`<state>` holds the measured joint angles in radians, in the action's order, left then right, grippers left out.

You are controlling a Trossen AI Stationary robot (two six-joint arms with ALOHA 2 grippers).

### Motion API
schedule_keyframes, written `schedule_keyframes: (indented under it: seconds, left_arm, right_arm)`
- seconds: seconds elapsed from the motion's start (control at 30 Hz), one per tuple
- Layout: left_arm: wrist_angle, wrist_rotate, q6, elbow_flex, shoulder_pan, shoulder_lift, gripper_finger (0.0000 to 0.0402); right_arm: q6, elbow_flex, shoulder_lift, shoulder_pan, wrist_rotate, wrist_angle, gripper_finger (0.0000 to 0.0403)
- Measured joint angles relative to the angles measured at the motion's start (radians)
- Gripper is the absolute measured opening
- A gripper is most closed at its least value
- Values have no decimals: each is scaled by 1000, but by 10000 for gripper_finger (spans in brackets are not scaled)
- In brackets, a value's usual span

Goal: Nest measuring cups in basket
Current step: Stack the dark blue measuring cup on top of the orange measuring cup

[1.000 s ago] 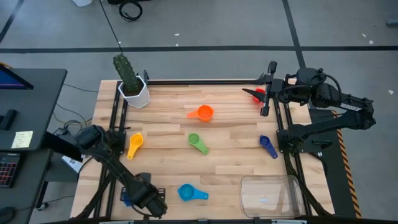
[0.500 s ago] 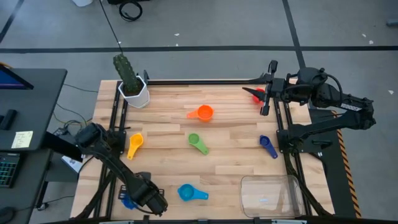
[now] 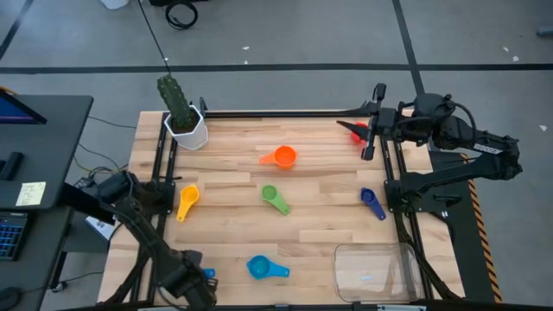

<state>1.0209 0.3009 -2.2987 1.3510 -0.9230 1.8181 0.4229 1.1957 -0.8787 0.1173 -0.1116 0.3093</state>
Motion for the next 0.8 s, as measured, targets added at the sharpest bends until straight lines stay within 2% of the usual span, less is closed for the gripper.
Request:
schedule_keyframes:
  seconds: [0.33,0.8]
  left_arm:
    - [-20,-37,-1,0,-15,2,144]
    - [-32,-61,37,0,-10,110,144]
  right_arm:
    - [0,0,0,0,0,-47,107]
    - [0,0,0,0,0,-47,107]
